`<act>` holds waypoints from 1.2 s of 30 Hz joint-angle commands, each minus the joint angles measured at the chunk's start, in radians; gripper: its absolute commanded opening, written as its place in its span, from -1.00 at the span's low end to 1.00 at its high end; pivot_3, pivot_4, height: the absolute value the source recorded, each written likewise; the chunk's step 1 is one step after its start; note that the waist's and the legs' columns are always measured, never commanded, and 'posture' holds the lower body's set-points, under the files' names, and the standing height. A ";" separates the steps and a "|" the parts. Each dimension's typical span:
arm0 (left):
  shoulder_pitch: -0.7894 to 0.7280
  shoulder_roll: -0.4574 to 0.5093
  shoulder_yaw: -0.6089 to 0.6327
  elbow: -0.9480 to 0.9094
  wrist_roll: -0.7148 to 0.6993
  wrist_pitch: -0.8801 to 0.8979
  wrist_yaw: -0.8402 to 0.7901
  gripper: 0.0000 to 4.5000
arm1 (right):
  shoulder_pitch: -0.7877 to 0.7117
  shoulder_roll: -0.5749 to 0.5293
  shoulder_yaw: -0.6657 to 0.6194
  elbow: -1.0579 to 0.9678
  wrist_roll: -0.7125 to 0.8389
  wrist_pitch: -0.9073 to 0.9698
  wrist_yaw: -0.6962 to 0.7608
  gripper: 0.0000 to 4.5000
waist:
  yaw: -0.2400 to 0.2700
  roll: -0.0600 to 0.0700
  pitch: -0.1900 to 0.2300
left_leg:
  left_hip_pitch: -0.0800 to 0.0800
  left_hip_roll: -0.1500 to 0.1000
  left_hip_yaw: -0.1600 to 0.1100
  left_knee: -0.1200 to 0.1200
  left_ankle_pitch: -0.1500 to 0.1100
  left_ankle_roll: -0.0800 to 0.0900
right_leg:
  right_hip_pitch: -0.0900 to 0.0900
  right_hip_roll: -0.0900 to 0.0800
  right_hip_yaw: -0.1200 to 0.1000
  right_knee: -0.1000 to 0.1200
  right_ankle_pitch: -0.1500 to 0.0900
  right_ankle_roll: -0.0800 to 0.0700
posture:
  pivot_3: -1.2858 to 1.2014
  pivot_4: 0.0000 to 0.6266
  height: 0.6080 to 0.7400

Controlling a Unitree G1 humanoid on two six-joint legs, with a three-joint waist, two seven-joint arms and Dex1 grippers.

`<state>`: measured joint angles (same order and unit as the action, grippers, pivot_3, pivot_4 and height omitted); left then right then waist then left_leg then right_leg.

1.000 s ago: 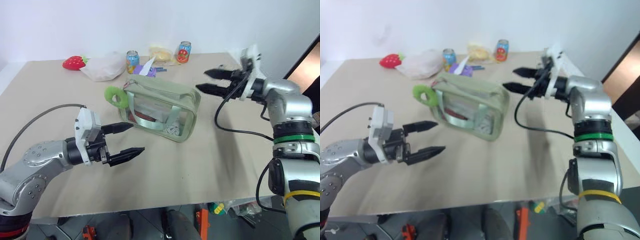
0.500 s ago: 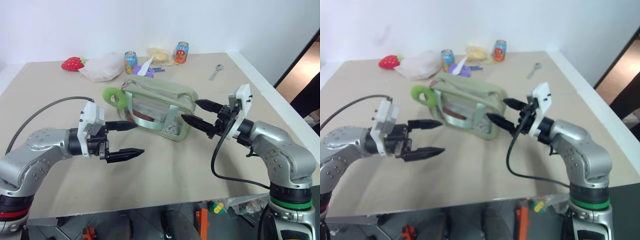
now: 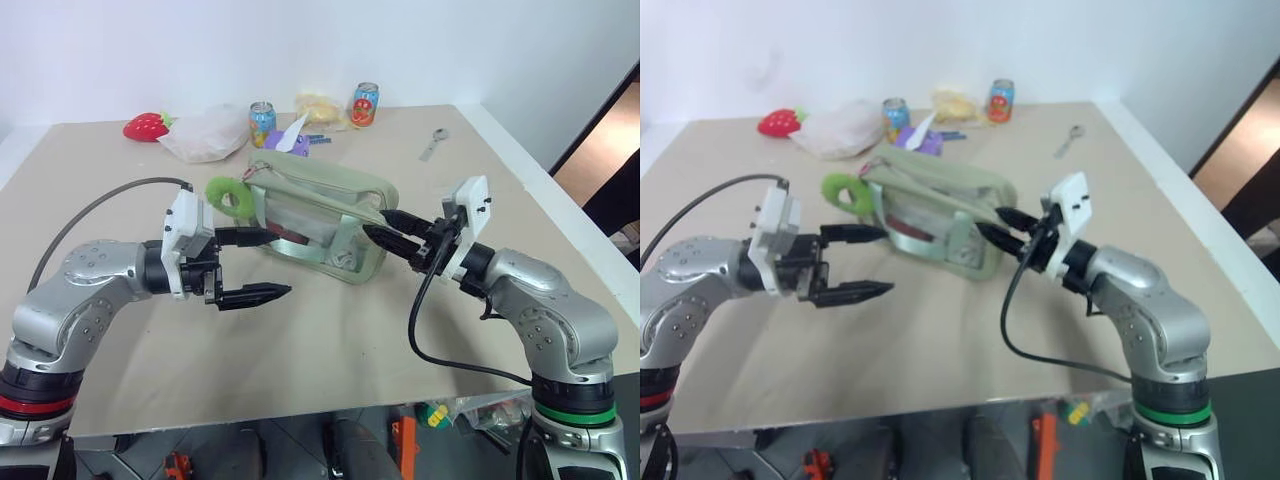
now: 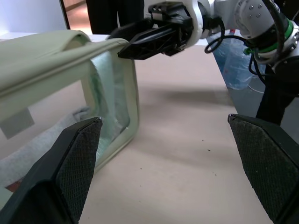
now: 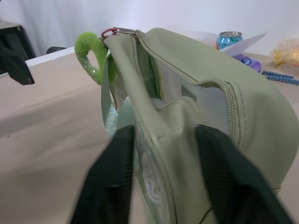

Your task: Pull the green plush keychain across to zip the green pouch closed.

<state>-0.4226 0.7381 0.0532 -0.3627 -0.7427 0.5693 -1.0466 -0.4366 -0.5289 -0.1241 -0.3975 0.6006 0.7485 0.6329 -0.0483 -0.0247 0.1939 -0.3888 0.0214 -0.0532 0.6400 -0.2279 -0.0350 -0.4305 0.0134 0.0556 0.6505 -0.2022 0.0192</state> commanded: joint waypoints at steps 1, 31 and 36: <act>0.003 -0.003 0.024 -0.016 0.008 -0.013 0.018 1.00 | -0.013 -0.004 0.014 -0.004 -0.008 -0.034 0.011 -0.80 | 0.000 0.000 0.000 | 0.000 0.000 0.000 0.000 0.000 0.000 | 0.000 0.000 0.000 0.000 0.000 0.000 | 0.03 -0.52 1.00; 0.150 0.014 0.136 -0.204 -0.102 0.087 0.160 1.00 | -0.163 -0.140 0.046 0.345 -0.100 -0.472 0.497 -0.99 | 0.000 0.000 0.000 | 0.000 0.000 0.001 0.001 0.000 0.000 | 0.000 0.000 0.001 -0.001 0.001 0.001 | 0.03 -0.52 1.00; 0.182 0.008 0.255 -0.267 -0.250 0.172 0.326 1.00 | -0.117 -0.143 0.061 0.293 -0.105 -0.469 0.490 -0.99 | 0.000 0.000 0.000 | 0.000 0.001 0.001 0.001 0.000 0.000 | 0.000 0.000 0.001 -0.001 0.001 0.001 | 0.03 -0.52 1.00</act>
<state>-0.2407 0.7407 0.2392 -0.5847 -0.9328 0.7215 -0.7827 -0.5513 -0.6668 -0.0467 -0.0540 0.4845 0.2853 1.1308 -0.0479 -0.0250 0.1941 -0.3883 0.0224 -0.0525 0.6409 -0.2279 -0.0348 -0.4300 0.0136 0.0563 0.6499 -0.2012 0.0206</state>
